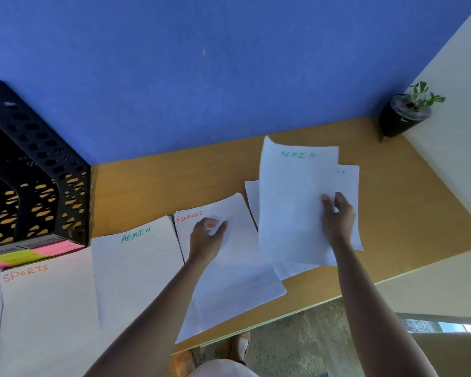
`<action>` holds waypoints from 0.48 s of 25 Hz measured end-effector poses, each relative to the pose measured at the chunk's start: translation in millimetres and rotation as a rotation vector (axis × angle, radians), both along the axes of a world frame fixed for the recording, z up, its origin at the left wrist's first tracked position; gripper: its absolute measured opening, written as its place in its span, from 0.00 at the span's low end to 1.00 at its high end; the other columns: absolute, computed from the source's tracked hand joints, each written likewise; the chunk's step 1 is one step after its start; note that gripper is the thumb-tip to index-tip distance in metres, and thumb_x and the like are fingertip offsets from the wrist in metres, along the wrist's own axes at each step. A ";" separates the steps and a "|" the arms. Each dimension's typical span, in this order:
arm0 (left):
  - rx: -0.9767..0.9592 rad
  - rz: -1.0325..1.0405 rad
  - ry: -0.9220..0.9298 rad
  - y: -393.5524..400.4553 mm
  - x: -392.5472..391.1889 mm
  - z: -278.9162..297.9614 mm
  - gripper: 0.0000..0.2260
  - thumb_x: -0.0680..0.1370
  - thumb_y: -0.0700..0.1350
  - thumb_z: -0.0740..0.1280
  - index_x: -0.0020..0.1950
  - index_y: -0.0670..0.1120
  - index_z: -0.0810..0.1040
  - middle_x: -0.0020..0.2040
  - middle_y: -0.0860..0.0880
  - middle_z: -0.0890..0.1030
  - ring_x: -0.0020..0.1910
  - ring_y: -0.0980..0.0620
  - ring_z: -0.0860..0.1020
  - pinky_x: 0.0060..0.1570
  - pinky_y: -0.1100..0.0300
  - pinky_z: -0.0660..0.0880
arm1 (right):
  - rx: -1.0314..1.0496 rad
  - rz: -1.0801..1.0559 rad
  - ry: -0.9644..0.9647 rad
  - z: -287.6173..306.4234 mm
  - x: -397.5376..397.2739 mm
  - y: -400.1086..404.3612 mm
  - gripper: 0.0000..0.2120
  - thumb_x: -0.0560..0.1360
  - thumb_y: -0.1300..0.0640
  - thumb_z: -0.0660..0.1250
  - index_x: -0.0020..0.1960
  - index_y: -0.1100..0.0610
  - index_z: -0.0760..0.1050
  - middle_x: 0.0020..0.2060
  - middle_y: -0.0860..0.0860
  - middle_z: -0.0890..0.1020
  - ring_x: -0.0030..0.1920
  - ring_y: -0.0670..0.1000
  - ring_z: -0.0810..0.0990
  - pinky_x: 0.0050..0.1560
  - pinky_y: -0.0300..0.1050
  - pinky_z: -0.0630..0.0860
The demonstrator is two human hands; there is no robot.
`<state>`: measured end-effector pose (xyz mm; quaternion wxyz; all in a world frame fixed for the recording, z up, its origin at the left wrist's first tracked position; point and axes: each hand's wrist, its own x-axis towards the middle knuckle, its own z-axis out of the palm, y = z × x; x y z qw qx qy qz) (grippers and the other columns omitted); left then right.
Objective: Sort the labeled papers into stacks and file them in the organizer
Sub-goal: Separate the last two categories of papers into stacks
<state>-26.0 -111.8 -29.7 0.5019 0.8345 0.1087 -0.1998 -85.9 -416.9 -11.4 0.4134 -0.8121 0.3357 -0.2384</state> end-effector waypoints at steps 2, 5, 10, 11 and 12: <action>-0.361 0.130 0.202 -6.7 1.6 8.6 0.22 0.79 0.63 0.61 0.54 0.46 0.80 0.49 0.48 0.84 0.53 0.46 0.82 0.48 0.54 0.77 | 0.044 0.093 0.067 -11.9 1.8 26.6 0.16 0.80 0.55 0.65 0.36 0.53 0.64 0.29 0.47 0.69 0.34 0.51 0.68 0.34 0.42 0.64; -0.595 0.203 0.342 -5.7 0.7 5.9 0.22 0.78 0.64 0.62 0.55 0.48 0.82 0.48 0.49 0.86 0.45 0.50 0.84 0.43 0.55 0.79 | 0.028 0.227 0.167 -29.6 1.5 61.5 0.09 0.80 0.51 0.65 0.42 0.52 0.72 0.34 0.47 0.78 0.37 0.52 0.76 0.37 0.44 0.70; -0.339 0.112 0.271 2.2 -1.7 -14.6 0.08 0.80 0.40 0.65 0.56 0.48 0.81 0.58 0.45 0.84 0.58 0.42 0.81 0.62 0.44 0.76 | 0.036 0.309 0.184 -38.8 2.7 73.5 0.06 0.80 0.48 0.64 0.52 0.49 0.78 0.42 0.47 0.83 0.42 0.50 0.82 0.42 0.46 0.80; -0.315 0.114 0.271 3.6 -0.8 -17.4 0.09 0.80 0.39 0.64 0.56 0.48 0.81 0.58 0.45 0.83 0.59 0.42 0.80 0.63 0.43 0.75 | 0.008 0.274 0.197 -39.5 2.5 66.7 0.09 0.79 0.49 0.65 0.57 0.51 0.78 0.48 0.49 0.84 0.48 0.51 0.83 0.47 0.46 0.80; -0.307 0.111 0.272 4.5 0.3 -19.1 0.10 0.81 0.38 0.63 0.57 0.47 0.81 0.58 0.45 0.83 0.59 0.42 0.80 0.64 0.41 0.75 | -0.034 0.247 0.240 -40.3 1.6 58.6 0.14 0.78 0.50 0.67 0.62 0.54 0.76 0.55 0.52 0.83 0.54 0.53 0.82 0.52 0.48 0.79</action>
